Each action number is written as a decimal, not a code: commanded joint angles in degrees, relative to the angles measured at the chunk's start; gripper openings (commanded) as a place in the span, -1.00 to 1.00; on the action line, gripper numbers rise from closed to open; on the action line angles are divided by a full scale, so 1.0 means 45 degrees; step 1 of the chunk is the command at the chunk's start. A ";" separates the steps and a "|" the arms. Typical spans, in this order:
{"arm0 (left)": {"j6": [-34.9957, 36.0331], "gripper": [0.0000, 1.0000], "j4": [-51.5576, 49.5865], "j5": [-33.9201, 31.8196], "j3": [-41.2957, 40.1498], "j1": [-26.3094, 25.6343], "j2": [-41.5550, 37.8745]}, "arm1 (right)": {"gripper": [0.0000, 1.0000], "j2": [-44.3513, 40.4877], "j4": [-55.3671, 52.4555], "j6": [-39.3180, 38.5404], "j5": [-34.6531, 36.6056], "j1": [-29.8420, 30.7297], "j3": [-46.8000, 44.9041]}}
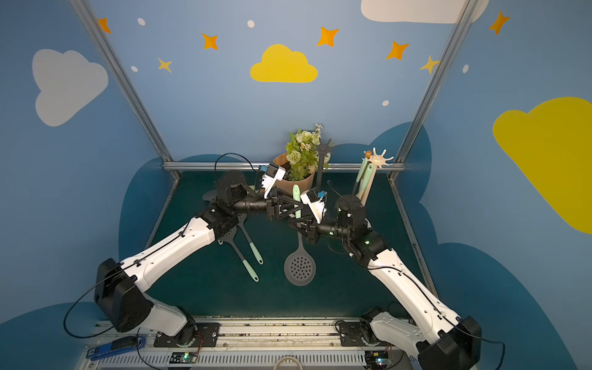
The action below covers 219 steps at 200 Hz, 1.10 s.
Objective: Hang the skimmer on the kitchen utensil rack
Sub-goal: Adjust the skimmer.
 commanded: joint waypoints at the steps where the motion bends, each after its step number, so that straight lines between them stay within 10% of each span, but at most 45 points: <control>1: 0.0111 -0.75 0.0149 0.0165 0.0341 -0.0076 -0.0064 | -1.00 0.0100 0.0342 0.0136 0.0065 0.0105 0.0575; 54: -0.0397 -0.93 -0.2469 -0.4132 0.0274 -0.0037 -0.1053 | -0.10 -0.0682 0.0510 -0.0579 0.4425 0.1242 -0.0194; 97: -0.1545 -0.93 -0.2804 -0.6597 -0.0157 -0.0002 -0.1720 | 0.09 -0.0410 0.2174 -0.1332 0.9558 0.3824 -0.1188; 153: -0.1850 -0.93 -0.3194 -0.7291 -0.0356 -0.0028 -0.1995 | 0.02 0.0865 0.3018 -0.2148 1.2559 0.5007 -0.0631; 219: -0.1990 -0.93 -0.3035 -0.7171 -0.0748 0.0197 -0.2249 | -0.64 0.1046 0.2783 -0.1963 1.2814 0.4890 -0.0100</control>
